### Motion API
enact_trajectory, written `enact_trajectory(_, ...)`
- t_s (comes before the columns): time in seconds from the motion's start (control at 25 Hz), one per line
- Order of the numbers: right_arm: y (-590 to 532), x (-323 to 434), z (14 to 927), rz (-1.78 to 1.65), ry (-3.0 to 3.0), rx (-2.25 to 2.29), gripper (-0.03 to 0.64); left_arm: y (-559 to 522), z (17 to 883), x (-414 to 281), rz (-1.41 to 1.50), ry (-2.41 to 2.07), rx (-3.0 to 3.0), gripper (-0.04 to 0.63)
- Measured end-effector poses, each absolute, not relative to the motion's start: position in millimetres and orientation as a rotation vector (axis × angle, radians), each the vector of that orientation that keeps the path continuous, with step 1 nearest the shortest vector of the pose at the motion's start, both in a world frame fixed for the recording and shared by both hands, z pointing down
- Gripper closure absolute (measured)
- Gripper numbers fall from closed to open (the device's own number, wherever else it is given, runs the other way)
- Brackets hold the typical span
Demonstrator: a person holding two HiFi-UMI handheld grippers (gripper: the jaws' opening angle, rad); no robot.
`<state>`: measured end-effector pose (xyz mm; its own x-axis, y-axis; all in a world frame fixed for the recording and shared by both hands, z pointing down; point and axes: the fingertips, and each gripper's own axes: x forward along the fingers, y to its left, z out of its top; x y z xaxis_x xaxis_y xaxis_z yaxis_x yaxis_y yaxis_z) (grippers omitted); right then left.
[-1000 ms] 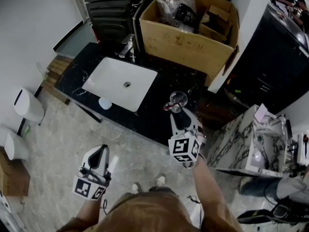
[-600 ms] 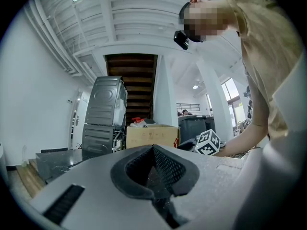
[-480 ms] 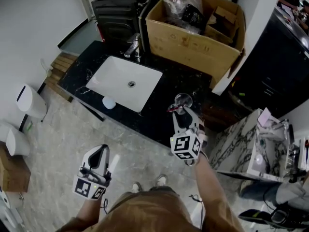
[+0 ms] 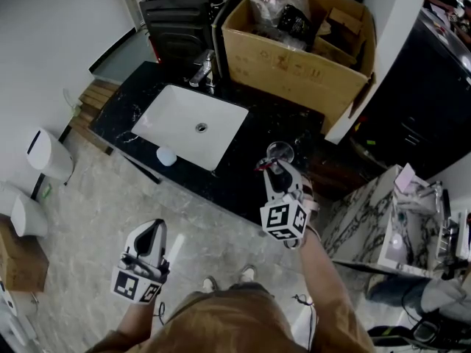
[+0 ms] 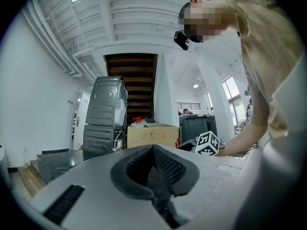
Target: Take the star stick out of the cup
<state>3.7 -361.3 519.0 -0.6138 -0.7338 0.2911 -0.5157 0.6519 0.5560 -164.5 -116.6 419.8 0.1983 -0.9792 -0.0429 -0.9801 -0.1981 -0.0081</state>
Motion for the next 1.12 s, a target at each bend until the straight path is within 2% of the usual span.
enact_trajectory(1.12,-374,0,529,-0.570,-2.374,0.969,0.588,-128,422,-165,0.012,1.996,-2.399,0.594)
